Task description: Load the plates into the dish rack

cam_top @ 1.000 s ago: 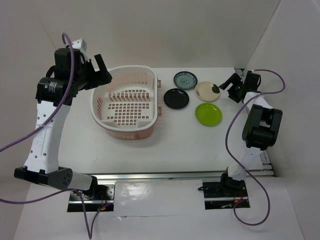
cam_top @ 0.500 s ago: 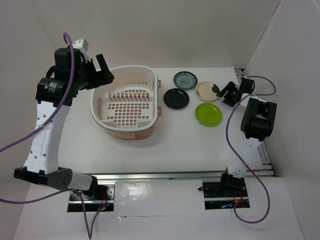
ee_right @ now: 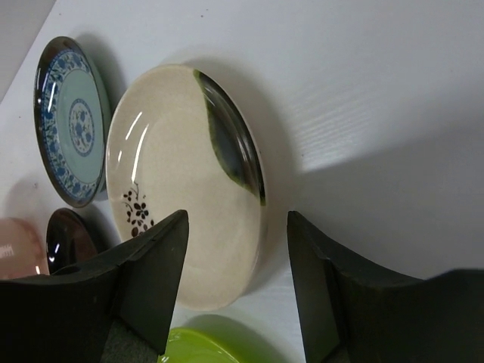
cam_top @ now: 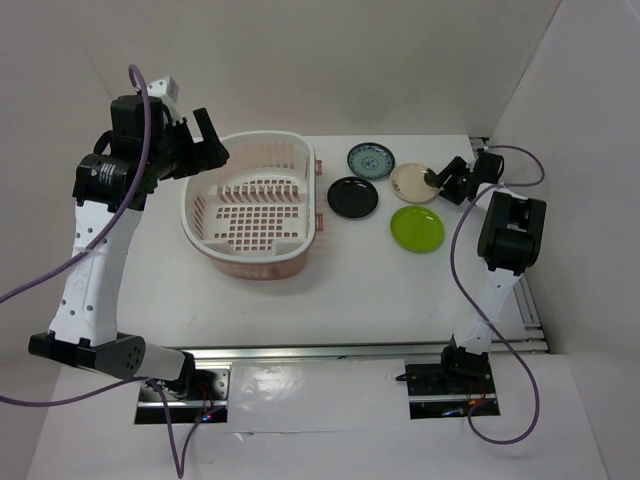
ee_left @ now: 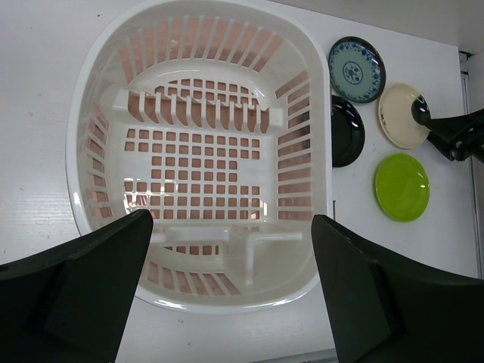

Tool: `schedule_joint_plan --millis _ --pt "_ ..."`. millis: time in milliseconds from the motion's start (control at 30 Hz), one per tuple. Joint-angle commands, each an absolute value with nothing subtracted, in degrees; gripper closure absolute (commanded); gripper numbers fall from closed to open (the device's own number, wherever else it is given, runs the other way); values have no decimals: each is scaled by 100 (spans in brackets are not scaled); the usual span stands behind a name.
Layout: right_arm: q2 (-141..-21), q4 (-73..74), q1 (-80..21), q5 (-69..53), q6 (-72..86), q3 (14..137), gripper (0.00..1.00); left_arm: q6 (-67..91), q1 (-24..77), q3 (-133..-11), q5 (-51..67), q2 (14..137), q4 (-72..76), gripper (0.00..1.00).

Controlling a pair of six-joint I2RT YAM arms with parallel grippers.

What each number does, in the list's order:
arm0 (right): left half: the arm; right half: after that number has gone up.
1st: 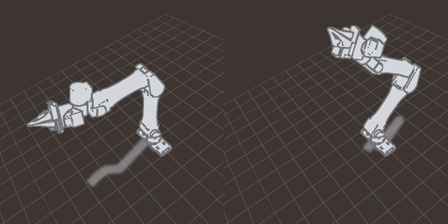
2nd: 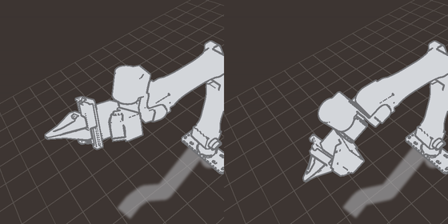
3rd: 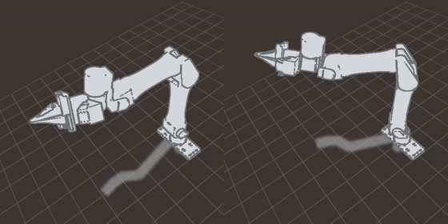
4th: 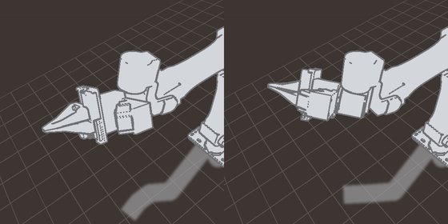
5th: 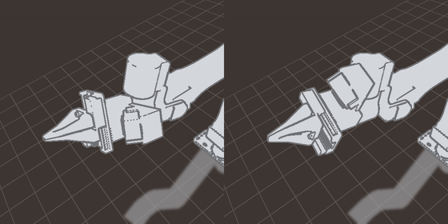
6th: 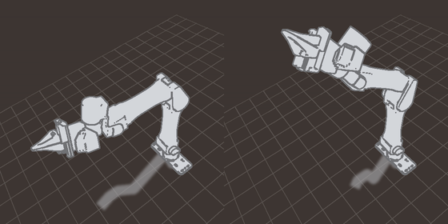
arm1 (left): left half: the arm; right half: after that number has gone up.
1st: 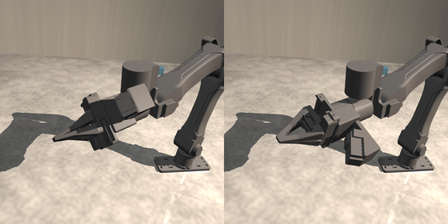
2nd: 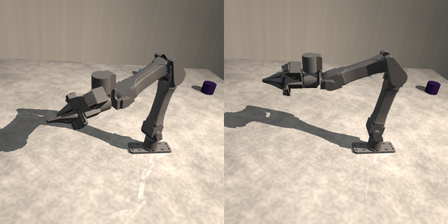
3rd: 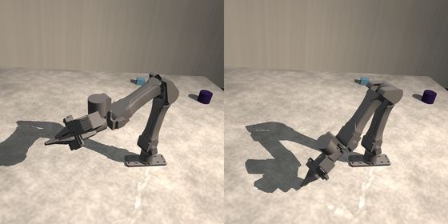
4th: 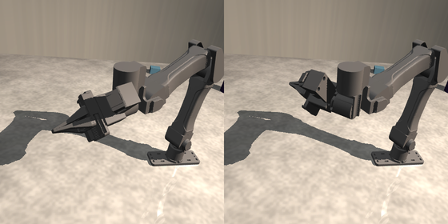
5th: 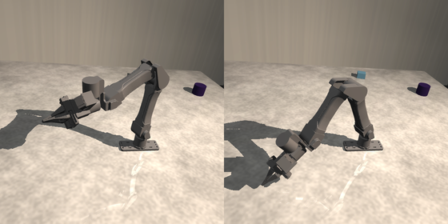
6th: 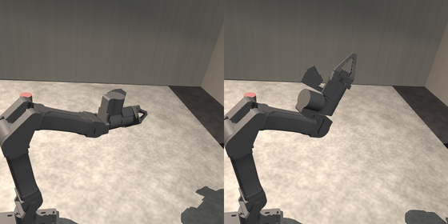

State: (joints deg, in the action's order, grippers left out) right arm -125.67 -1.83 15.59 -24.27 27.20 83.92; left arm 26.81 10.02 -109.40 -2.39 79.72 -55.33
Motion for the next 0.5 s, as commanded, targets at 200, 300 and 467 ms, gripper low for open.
schedule_joint_plan --millis 200,300,467 --pt "-13061 246 1450 -2040 2786 8561 55 2540 1020 -11101 -132 8016 -5370 0" --pt "-13061 308 1450 -1873 2786 8561 62 2540 1020 -11101 -132 8016 -5370 0" --pt "-13113 598 1450 -1652 2786 8666 83 2540 1020 -11101 -79 8068 -5370 0"
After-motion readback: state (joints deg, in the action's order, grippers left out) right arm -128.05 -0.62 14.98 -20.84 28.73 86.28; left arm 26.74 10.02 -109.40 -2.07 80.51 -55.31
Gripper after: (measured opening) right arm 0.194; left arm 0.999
